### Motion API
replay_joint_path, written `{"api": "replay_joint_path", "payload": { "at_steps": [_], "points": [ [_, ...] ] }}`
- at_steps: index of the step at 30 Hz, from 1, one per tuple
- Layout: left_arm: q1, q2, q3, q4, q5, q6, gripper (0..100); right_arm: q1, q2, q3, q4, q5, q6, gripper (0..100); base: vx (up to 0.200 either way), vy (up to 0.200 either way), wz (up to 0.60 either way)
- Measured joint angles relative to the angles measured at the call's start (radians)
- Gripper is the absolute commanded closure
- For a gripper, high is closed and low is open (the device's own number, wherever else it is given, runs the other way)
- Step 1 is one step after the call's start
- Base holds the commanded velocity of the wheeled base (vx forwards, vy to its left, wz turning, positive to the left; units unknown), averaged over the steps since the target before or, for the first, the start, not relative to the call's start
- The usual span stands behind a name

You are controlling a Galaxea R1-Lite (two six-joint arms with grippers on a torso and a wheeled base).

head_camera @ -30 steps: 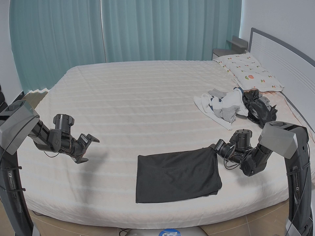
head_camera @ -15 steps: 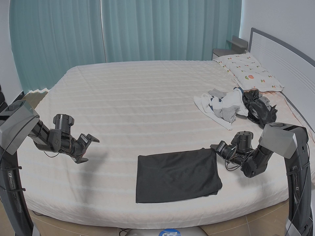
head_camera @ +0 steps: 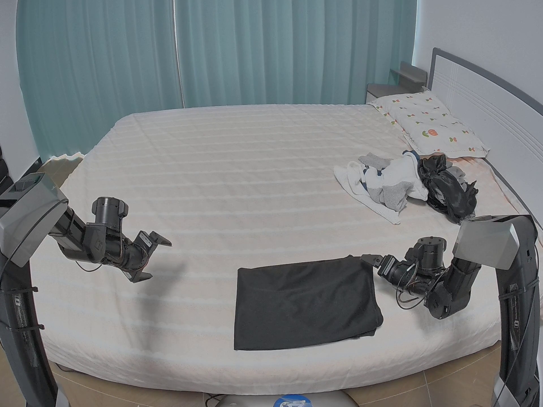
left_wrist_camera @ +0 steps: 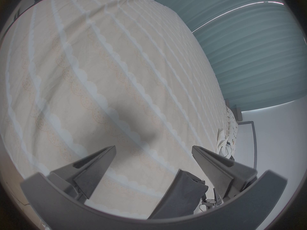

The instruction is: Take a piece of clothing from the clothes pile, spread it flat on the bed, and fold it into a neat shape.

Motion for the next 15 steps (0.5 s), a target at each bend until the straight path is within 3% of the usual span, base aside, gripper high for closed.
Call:
{"api": "replay_joint_path", "payload": {
  "at_steps": [3,6,15],
  "points": [
    [-0.004,0.002,0.0,-0.001,0.03,0.0,0,-0.005,-0.007,0.041,-0.043,0.009,-0.018,0,0.0,0.0,0.0],
    [-0.022,0.012,-0.001,-0.001,0.078,0.031,0,-0.017,-0.013,0.069,-0.065,0.016,0.014,0,-0.133,0.0,0.0],
    [-0.031,0.024,0.011,-0.001,0.092,0.074,0,-0.024,-0.015,0.067,-0.063,0.021,0.076,0,0.0,0.0,0.0]
  ]
}}
